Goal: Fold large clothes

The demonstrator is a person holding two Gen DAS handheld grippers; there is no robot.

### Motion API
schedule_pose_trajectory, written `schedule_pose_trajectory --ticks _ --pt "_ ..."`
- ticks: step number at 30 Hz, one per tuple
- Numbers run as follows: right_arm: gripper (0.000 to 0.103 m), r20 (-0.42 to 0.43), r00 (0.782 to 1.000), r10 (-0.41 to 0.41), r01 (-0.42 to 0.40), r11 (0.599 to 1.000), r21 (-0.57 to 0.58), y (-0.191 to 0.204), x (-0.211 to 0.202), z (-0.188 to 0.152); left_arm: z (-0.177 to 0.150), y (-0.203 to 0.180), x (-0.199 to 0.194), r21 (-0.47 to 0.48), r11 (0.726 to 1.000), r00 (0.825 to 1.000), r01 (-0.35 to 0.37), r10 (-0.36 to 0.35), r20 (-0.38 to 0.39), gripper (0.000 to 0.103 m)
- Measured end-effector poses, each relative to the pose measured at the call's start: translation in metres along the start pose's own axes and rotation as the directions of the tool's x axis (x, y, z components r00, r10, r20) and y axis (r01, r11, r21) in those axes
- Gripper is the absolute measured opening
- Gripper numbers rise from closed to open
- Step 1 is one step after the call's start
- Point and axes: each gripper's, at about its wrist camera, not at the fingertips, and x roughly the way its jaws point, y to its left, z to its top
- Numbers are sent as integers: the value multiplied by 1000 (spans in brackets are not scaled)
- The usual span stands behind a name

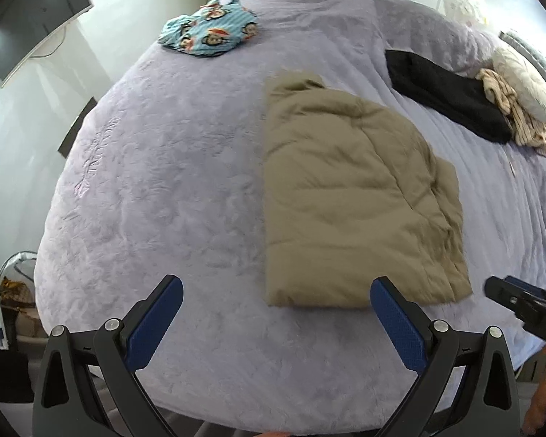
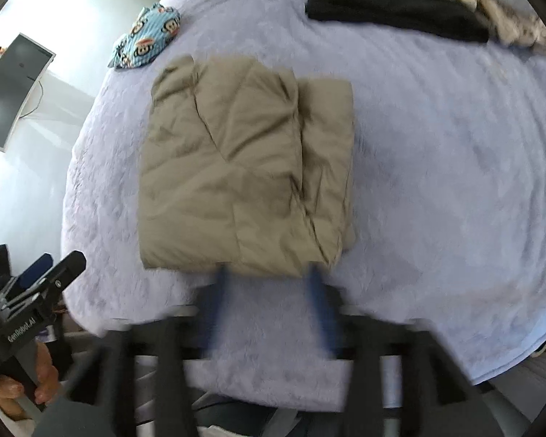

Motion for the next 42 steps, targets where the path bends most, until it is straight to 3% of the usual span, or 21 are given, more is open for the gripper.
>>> schedule_pose_trajectory --ticks 5,7,10,23,42 --pt "66 64 997 -50 53 998 -42 21 -19 8 6 5 -9 -27 999 1000 27 -26 14 103" --pt "83 88 994 -66 71 996 -52 27 -25 10 7 5 -15 -27 999 999 26 -25 31 103" --pt "86 131 988 -80 88 994 -59 33 -34 12 8 3 -23 -22 999 999 25 -24 49 103" --pt "88 231 965 -126 142 989 -51 43 -58 14 9 0 -44 -9 1000 996 -3 4 93 103" --pt "88 262 958 -121 143 987 -68 53 -69 16 13 -5 -57 -8 1000 991 -12 13 129 103"
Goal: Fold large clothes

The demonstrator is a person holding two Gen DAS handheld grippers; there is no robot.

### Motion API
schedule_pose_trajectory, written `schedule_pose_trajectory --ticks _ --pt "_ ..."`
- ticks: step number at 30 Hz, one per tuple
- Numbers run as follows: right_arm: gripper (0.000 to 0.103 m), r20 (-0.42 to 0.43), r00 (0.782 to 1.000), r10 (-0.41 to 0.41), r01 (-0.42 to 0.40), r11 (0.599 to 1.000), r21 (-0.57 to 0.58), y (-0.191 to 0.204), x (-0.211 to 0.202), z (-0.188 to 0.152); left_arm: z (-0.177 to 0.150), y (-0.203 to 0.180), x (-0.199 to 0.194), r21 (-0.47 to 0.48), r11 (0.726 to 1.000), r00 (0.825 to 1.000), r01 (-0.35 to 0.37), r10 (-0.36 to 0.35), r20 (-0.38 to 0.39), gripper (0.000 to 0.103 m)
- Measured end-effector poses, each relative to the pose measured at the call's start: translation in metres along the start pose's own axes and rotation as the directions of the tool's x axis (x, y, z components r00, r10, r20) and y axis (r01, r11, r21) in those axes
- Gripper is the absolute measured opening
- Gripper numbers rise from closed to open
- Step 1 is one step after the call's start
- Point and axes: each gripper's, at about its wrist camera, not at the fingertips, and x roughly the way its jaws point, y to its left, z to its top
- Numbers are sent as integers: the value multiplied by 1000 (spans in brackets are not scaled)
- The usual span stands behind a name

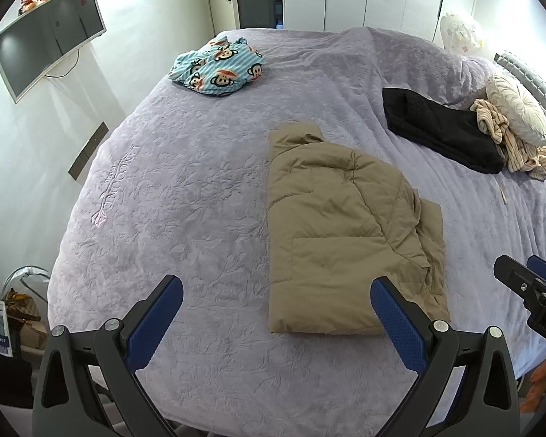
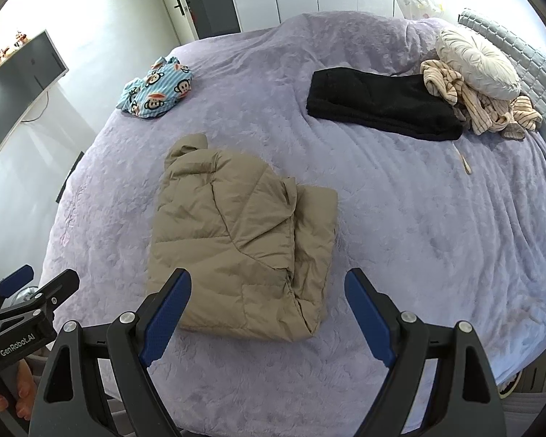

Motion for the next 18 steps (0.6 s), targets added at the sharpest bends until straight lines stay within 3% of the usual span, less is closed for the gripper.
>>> schedule_pose_trajectory --ticks 18 --pt "88 0 1000 -3 3 1000 2 1 0 0 2 1 0 -3 1000 1000 -2 2 0 103"
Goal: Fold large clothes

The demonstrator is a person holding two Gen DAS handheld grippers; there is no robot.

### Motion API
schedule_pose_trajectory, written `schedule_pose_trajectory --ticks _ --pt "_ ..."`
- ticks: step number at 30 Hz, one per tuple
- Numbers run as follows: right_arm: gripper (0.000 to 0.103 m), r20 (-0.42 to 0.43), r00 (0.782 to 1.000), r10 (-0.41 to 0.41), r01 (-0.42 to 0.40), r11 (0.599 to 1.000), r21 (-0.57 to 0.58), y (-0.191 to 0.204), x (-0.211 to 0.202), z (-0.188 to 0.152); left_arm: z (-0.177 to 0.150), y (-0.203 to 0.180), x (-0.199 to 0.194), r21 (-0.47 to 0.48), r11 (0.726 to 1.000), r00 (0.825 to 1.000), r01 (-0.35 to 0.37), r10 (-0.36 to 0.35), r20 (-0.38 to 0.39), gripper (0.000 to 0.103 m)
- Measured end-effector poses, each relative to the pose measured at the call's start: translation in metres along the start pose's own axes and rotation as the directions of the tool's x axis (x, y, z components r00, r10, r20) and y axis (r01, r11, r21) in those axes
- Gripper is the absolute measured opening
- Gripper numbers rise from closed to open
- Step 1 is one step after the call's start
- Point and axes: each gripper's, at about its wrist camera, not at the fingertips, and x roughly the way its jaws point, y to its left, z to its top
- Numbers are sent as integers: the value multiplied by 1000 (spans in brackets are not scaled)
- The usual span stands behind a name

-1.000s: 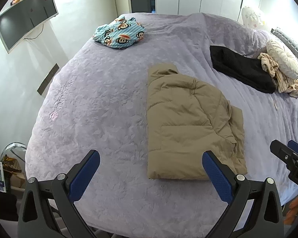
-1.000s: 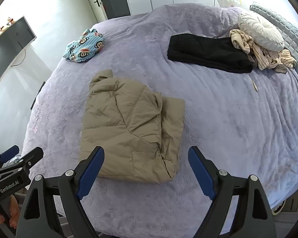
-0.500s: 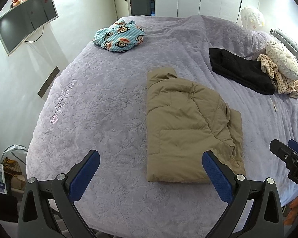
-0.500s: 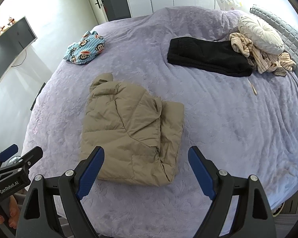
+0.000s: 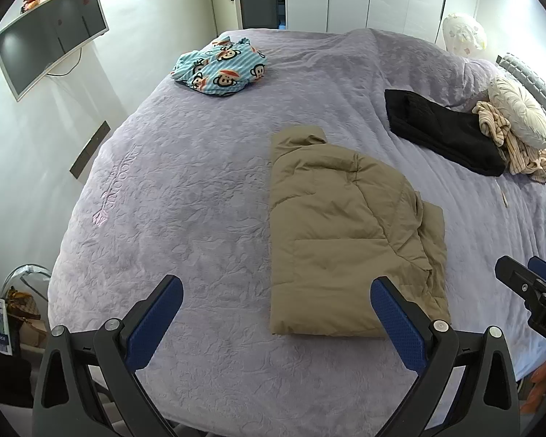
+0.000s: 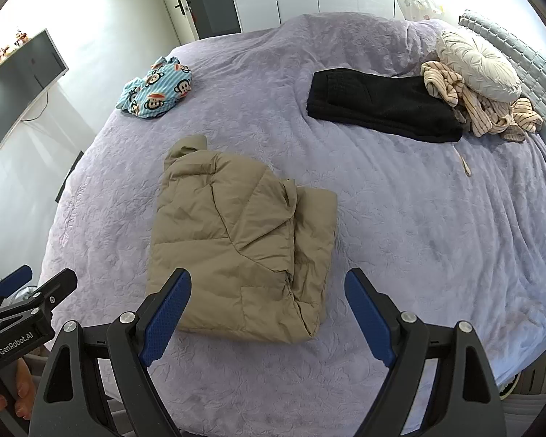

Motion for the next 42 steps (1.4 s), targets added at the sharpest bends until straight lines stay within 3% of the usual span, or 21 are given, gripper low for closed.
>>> schedule_pose_trajectory --ticks 42 --pt "88 1 1000 -1 1 1000 -2 1 0 0 -3 10 -3 -19 1000 1000 -12 12 -2 103"
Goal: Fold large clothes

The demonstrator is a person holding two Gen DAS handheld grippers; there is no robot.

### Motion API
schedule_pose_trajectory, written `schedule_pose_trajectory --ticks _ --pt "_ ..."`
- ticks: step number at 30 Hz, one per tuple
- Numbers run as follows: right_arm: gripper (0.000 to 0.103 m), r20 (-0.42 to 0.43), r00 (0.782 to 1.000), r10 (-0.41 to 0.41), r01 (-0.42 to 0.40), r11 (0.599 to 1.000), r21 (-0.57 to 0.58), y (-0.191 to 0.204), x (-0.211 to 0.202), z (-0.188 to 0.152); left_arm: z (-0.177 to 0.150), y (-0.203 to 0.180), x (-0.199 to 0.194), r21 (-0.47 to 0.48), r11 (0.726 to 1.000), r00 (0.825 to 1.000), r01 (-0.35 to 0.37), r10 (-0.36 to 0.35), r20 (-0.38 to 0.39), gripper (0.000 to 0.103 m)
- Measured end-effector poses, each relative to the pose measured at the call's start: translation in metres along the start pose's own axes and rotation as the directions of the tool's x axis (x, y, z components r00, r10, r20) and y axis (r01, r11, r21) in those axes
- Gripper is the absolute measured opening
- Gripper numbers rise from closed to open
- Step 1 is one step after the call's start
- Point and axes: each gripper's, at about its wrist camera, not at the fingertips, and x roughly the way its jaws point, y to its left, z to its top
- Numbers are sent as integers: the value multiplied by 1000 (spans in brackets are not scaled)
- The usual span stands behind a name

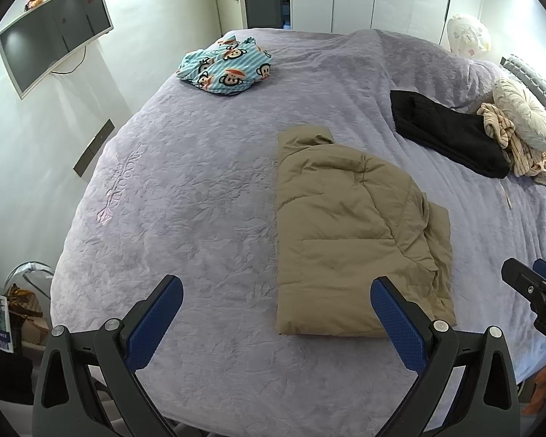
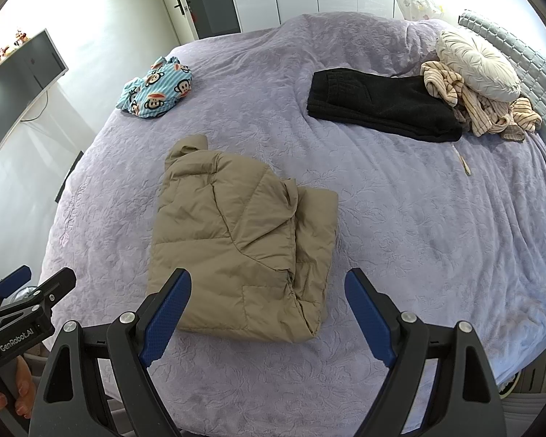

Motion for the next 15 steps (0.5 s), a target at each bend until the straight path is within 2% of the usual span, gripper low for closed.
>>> schedule_pose_trajectory --ticks 15 --pt "88 -5 1000 0 0 1000 -3 1 1 1 -1 -1 2 -8 1000 1000 0 0 0 103"
